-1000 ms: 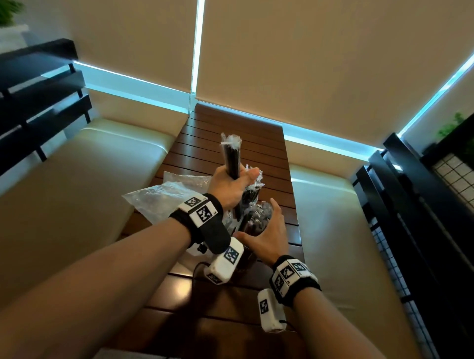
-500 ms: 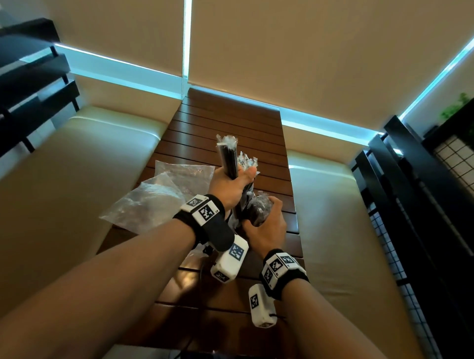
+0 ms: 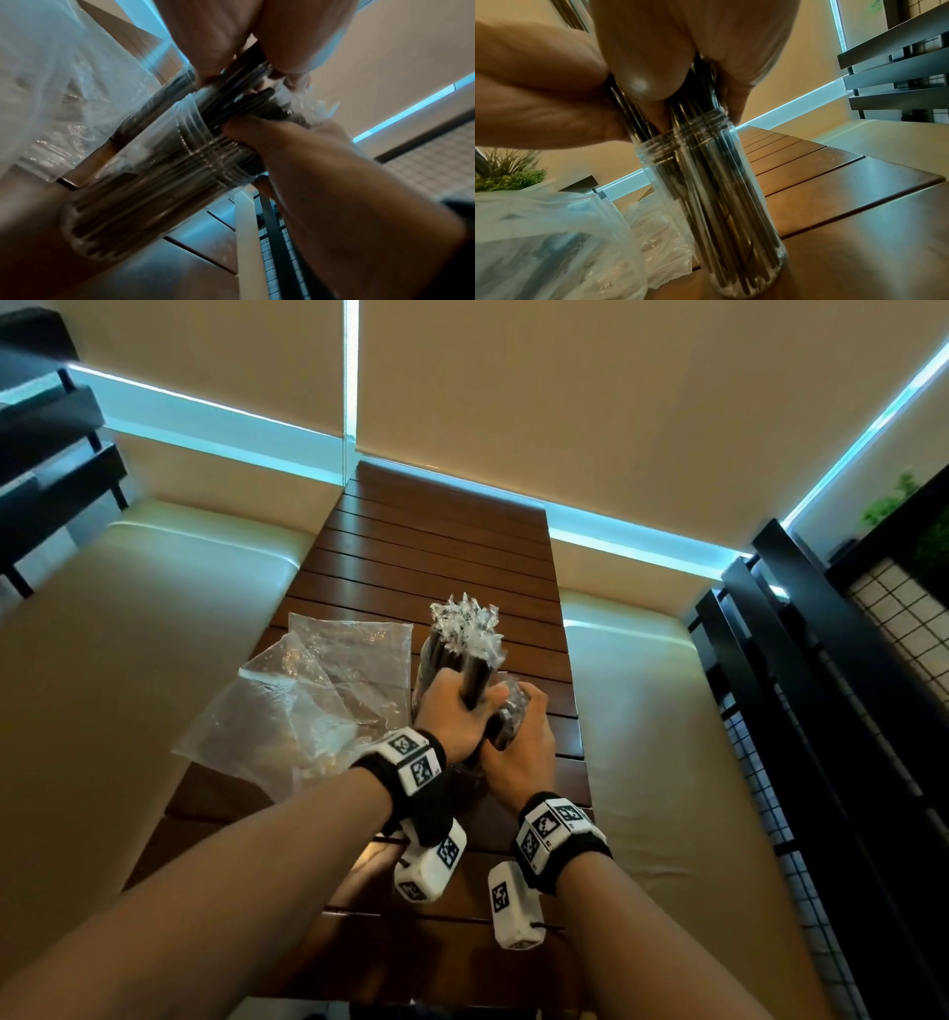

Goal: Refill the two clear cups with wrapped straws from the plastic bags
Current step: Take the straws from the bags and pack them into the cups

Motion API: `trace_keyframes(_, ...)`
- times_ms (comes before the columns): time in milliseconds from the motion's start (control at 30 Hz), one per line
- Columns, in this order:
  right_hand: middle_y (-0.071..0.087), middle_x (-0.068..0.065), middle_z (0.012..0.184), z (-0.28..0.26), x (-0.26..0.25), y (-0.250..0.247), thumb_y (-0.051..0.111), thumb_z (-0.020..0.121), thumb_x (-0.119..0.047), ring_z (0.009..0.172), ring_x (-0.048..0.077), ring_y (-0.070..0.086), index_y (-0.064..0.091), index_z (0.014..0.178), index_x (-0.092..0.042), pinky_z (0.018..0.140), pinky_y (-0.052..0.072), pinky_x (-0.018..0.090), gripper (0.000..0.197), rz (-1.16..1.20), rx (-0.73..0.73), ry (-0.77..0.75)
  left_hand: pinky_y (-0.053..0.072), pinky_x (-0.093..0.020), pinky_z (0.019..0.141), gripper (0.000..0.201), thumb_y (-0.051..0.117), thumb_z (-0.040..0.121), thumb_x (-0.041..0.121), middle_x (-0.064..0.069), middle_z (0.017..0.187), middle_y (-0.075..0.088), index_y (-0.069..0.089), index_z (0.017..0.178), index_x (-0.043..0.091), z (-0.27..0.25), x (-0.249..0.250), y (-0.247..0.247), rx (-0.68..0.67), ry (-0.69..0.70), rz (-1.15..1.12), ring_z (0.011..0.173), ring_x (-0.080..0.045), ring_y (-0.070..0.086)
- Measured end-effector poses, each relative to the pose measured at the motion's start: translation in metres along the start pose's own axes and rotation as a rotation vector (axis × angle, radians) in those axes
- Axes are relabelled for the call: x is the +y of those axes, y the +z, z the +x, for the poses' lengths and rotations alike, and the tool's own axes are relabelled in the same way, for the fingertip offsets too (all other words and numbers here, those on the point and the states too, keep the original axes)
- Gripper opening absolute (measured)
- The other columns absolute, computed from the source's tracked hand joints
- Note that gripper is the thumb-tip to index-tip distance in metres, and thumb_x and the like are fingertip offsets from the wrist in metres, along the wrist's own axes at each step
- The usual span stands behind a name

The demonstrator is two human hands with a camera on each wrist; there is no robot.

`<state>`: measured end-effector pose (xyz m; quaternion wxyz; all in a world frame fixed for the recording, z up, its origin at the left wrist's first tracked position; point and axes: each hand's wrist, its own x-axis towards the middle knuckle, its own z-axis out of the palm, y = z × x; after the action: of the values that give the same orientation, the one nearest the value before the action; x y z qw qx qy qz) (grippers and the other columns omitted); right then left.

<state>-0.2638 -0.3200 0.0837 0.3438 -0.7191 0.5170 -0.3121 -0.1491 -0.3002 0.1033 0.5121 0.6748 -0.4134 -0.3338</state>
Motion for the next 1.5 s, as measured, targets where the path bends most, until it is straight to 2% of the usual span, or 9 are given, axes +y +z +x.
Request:
trace_keyframes(233,0.061,-0.001,0.116,-0.001,0.004,-0.001,0.072,0.077,-0.026,0.100,0.018,0.061,0.032,0.130,-0.035,0.080,0.052,0.034,0.067,-0.051,0.011,-0.005,0.043,-0.038,0.101,0.064,0.063,0.059,0.077,-0.001,0.112,0.039,0.057,0.099,0.028,0.000,-0.004,-0.020,-0.088,0.069,0.308,0.111,-0.017,0.039)
trace_keyframes(400,0.057,-0.002,0.120,0.002,0.006,-0.002,0.072,0.078,-0.010,0.105,0.017,0.059,0.030,0.130,-0.037,0.080,0.055,0.034,0.071,-0.076,-0.025,0.020,0.046,-0.028,0.094,0.099,0.085,0.066,0.043,-0.002,0.135,0.037,0.027,0.146,0.026,0.007,0.052,-0.042,-0.062,0.478,0.328,0.115,-0.013,0.050)
trace_keyframes(533,0.055,0.001,0.123,0.004,0.004,-0.001,0.075,0.077,-0.010,0.105,0.016,0.057,0.030,0.131,-0.035,0.076,0.050,0.026,0.075,-0.057,-0.035,0.043,0.051,-0.038,0.097,0.054,0.067,0.089,0.017,-0.006,0.135,0.049,0.047,0.139,0.018,0.017,0.058,-0.041,-0.221,0.687,0.576,0.113,-0.021,0.058)
trace_keyframes(800,0.057,-0.001,0.117,0.004,0.003,-0.008,0.070,0.077,-0.012,0.087,0.008,0.055,0.029,0.133,-0.031,0.065,0.042,0.013,0.072,-0.109,-0.079,-0.016,0.023,-0.051,0.117,0.073,0.017,0.097,0.059,0.001,0.163,0.006,0.007,0.155,0.017,0.000,0.007,-0.028,-0.442,0.458,0.921,0.149,-0.016,0.011)
trace_keyframes(967,0.050,0.004,0.129,0.006,0.002,-0.011,0.068,0.069,-0.022,0.114,0.021,0.054,0.023,0.136,-0.037,0.088,0.050,0.033,0.082,-0.009,-0.165,-0.021,0.013,-0.052,0.120,0.076,0.014,0.096,0.060,0.004,0.163,-0.008,-0.011,0.154,0.018,-0.001,0.008,-0.032,-0.448,0.419,0.967,0.150,-0.013,-0.003)
trace_keyframes(1100,0.028,0.003,0.146,0.007,-0.002,-0.022,0.074,0.071,-0.023,0.125,0.014,0.038,0.014,0.149,-0.032,0.090,0.036,0.013,0.099,0.011,-0.270,-0.041,0.012,-0.046,0.121,0.077,0.015,0.095,0.064,0.001,0.164,-0.004,-0.016,0.152,0.022,-0.004,0.005,-0.035,-0.571,0.239,0.744,0.150,-0.013,0.004)
trace_keyframes(1200,0.020,-0.002,0.151,0.008,-0.008,-0.028,0.071,0.074,-0.048,0.135,0.015,0.028,0.010,0.154,-0.030,0.106,0.028,0.028,0.102,-0.020,-0.254,-0.128,0.011,-0.043,0.122,0.067,0.014,0.099,0.059,0.000,0.163,0.006,-0.003,0.155,0.026,0.006,0.011,-0.041,-0.548,0.043,0.305,0.149,-0.017,0.011)
trace_keyframes(1333,0.023,-0.001,0.153,0.010,-0.024,-0.018,0.047,0.082,-0.072,0.140,0.019,0.027,0.027,0.149,-0.036,0.111,0.032,0.039,0.078,-0.172,-0.163,-0.204,0.054,-0.036,0.087,0.060,0.041,0.093,0.002,-0.013,0.140,0.051,0.034,0.149,0.022,0.010,0.009,-0.061,-0.469,-0.173,0.154,0.107,-0.019,0.058)
trace_keyframes(1500,0.018,0.003,0.156,0.008,-0.027,0.000,0.065,0.086,-0.028,0.143,0.025,0.025,0.025,0.152,-0.026,0.113,0.034,0.038,0.077,-0.347,-0.238,-0.255,0.052,-0.040,0.092,0.078,0.058,0.079,0.009,-0.007,0.124,0.063,0.028,0.149,0.029,-0.008,-0.003,-0.066,-0.646,-0.063,0.572,0.104,-0.021,0.062)
